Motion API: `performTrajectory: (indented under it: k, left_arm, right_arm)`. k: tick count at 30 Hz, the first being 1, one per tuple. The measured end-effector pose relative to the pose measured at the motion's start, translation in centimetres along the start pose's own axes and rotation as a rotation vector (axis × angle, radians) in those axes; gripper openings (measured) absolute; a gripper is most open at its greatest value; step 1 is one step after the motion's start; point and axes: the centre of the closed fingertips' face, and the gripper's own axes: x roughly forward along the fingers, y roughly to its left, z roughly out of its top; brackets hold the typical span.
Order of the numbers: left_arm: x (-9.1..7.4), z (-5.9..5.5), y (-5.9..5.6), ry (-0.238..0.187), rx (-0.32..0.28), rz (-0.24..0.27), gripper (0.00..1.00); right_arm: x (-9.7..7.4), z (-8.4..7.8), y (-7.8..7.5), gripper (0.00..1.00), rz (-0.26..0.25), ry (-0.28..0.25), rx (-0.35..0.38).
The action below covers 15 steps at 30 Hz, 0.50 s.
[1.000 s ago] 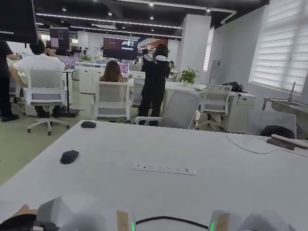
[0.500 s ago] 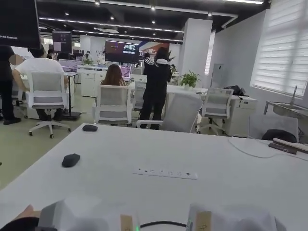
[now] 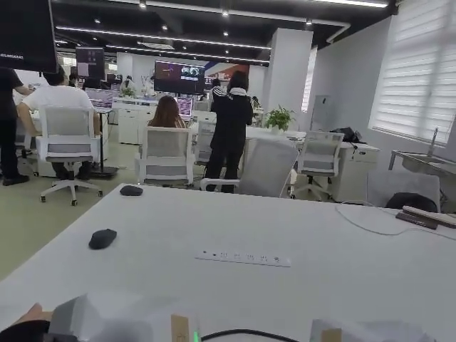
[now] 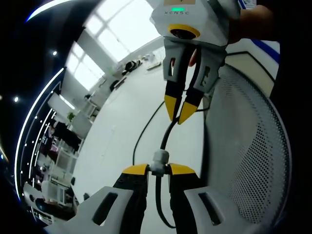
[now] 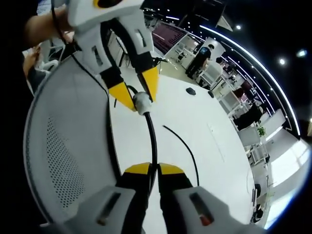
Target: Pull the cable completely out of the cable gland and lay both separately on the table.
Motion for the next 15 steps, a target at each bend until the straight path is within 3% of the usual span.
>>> performTrajectory:
  k: [10,15]
  left_arm:
    - [0.1,-0.3,0.3,0.004,-0.004,0.001,0.17]
    - [0.3,-0.1,0.3,0.000,-0.007,0.000,0.17]
  right_arm:
    - [-0.2,-3.4,-1.2,0.04,-0.022,0.079,0.030]
    - [0.1,-4.0,-0.5,0.06,0.026,0.124,0.027]
